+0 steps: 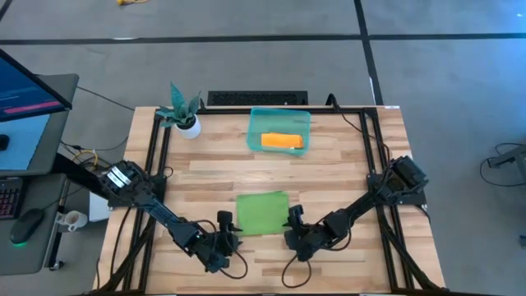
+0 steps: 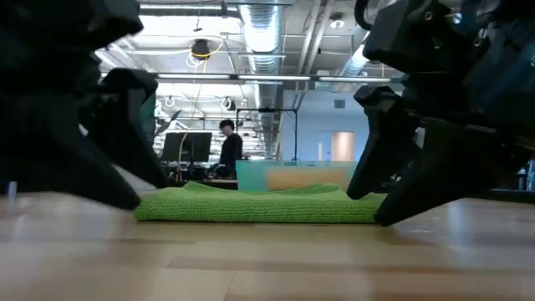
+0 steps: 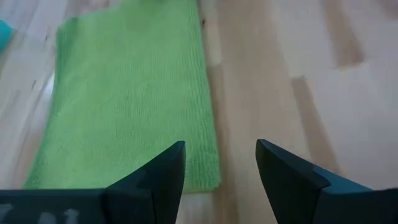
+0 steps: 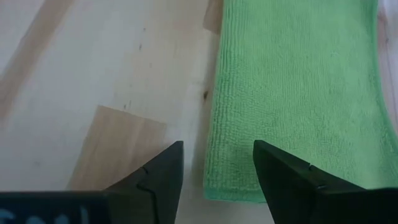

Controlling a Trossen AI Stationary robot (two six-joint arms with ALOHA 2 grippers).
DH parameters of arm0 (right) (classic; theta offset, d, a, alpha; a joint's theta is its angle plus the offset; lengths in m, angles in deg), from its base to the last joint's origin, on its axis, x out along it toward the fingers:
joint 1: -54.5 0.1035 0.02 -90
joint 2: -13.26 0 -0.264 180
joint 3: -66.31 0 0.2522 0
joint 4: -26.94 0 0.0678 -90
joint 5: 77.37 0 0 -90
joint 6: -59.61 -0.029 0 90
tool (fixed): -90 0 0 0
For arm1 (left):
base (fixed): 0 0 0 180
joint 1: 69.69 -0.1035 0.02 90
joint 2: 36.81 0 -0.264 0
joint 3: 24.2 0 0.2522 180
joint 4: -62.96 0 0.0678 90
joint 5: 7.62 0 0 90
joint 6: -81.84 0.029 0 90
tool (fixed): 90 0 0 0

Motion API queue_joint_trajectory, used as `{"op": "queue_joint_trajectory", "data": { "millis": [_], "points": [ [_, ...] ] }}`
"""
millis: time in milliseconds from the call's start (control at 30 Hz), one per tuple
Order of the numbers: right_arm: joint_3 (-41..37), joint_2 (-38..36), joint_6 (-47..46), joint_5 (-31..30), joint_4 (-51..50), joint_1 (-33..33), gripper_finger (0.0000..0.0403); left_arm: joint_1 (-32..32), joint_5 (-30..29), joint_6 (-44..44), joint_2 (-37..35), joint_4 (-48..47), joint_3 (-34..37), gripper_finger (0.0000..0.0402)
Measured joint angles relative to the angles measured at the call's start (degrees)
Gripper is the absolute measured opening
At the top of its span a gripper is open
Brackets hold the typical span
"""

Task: Roll microfiber towels into tight, uniform cylinder then place into a basket
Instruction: Roll the green towel

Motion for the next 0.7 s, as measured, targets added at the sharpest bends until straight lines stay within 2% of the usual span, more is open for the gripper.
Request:
{"op": "queue_joint_trajectory", "data": {
  "millis": [333, 600, 700],
  "points": [
    [0.02, 0.00, -1.24, -0.26, -1.80, -0.36, 0.0201, -0.62, -3.53, -1.61, 2.71, -3.87, -1.51, 0.0190],
    [0.07, -0.04, -6.02, 0.57, -2.70, -1.12, 0.0178, -2.94, -0.75, -6.04, 2.40, -4.78, -0.59, 0.0189],
    [0.09, -0.14, -6.17, 2.56, -2.71, -1.81, 0.0161, -3.77, 0.62, -6.96, 2.41, -4.77, -0.05, 0.0174]
  ]
}}
